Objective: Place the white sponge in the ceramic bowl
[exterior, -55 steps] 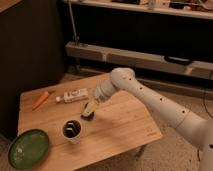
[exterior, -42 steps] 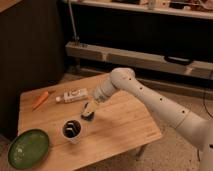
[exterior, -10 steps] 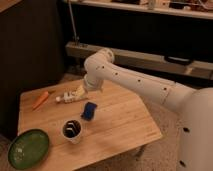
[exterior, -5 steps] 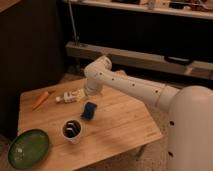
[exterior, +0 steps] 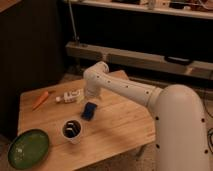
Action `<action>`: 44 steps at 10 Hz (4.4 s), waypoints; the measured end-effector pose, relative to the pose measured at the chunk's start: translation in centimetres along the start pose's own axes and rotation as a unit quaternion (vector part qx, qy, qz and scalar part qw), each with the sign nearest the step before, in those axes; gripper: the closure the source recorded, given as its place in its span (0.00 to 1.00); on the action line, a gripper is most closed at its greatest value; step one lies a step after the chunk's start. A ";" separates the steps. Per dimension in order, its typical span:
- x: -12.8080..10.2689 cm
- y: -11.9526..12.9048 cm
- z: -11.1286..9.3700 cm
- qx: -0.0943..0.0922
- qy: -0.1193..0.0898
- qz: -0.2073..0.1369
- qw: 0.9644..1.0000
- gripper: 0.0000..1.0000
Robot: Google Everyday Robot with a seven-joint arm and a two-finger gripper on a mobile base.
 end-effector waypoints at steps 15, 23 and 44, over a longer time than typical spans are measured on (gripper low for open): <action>-4.3 -1.9 3.2 -0.040 -0.025 0.046 0.998 0.34; -3.6 -1.5 4.3 -0.058 -0.026 0.048 0.997 0.60; -9.5 -38.2 -13.6 0.161 0.072 -0.556 0.812 0.68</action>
